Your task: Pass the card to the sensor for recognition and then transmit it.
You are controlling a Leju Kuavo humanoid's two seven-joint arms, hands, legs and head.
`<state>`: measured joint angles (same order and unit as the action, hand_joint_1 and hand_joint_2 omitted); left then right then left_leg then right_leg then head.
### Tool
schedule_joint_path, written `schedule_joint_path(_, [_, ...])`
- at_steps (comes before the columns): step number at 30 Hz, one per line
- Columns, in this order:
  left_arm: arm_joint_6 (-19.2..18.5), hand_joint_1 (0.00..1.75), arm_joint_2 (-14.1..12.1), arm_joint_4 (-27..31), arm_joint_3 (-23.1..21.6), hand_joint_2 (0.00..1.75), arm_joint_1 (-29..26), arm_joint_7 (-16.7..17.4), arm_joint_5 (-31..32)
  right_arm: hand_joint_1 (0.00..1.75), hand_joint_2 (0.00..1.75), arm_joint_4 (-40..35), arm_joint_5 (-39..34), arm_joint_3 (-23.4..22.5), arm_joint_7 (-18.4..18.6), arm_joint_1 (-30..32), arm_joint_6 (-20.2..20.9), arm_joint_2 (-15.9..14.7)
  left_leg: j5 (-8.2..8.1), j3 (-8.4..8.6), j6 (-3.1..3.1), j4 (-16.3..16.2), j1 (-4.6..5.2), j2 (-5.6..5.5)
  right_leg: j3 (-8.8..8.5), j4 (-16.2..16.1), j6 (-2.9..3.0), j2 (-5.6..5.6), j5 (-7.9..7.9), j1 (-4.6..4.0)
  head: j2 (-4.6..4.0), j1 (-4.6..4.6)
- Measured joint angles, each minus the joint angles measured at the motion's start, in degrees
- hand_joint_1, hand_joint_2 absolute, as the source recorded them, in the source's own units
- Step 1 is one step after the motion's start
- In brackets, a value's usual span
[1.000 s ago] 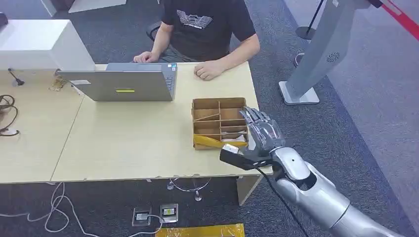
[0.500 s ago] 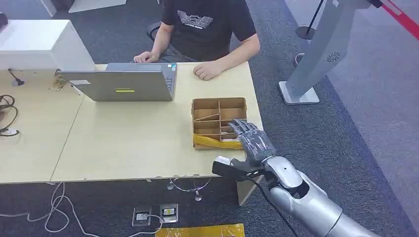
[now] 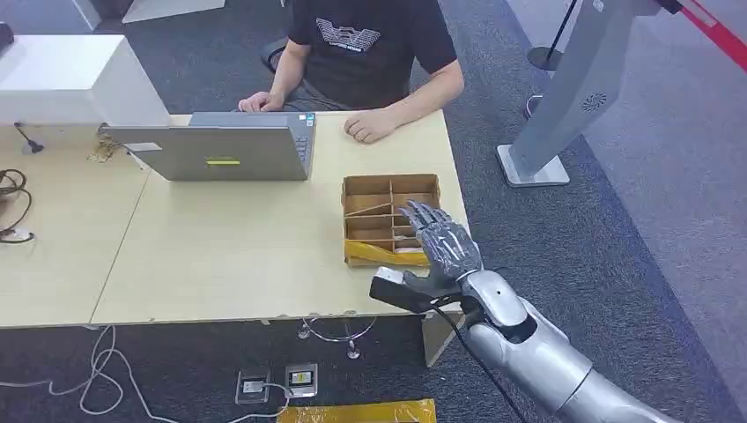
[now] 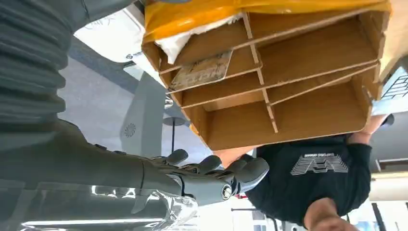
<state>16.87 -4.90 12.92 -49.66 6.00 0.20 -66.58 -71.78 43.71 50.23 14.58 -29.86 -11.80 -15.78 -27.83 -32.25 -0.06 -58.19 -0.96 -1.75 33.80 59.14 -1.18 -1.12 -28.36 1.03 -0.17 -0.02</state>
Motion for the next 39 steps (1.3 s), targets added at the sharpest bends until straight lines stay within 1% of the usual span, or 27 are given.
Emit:
schedule_joint_path(4, [-0.2,0.0,0.0,0.0,-0.3,0.0,0.0,0.0,0.3,0.0,1.75,1.9,0.0,-0.1,0.0,-0.4,-1.0,0.5,0.0,0.0,0.0,0.0,0.0,0.0,0.0,0.0,0.0,0.0,0.0,0.0,0.0,0.0])
schedule_joint_path(16, [-0.2,0.0,0.0,0.0,-1.1,0.0,0.0,0.0,0.5,0.0,1.75,6.1,0.0,-0.2,-1.3,-1.2,-1.4,2.0,0.0,0.0,0.0,0.0,0.0,0.0,0.0,0.0,0.0,0.0,0.0,0.0,0.0,0.0])
schedule_joint_path(23, [-0.5,0.0,0.0,0.0,-1.3,0.0,0.0,0.0,0.5,0.0,1.75,8.5,0.0,-0.2,-2.9,-2.1,-1.5,3.6,0.0,0.0,0.0,0.0,0.0,0.0,0.0,0.0,0.0,0.0,0.0,0.0,0.0,0.0])
schedule_joint_path(28, [-0.6,0.0,0.0,0.0,-1.5,0.0,0.0,-0.1,0.5,0.0,1.75,10.7,0.0,-0.1,-3.9,-2.9,-2.5,5.0,0.0,0.0,0.0,0.0,0.0,0.0,0.0,0.0,0.0,0.0,0.0,0.0,0.0,0.0])
schedule_joint_path(39, [-0.5,0.0,0.0,0.0,-1.5,0.0,0.0,-0.1,0.1,0.0,1.75,14.0,2.6,0.1,-3.7,-4.1,-4.6,6.6,0.0,0.0,0.0,0.0,0.0,0.0,0.0,0.0,0.0,-0.01,0.0,0.0,0.0,0.0])
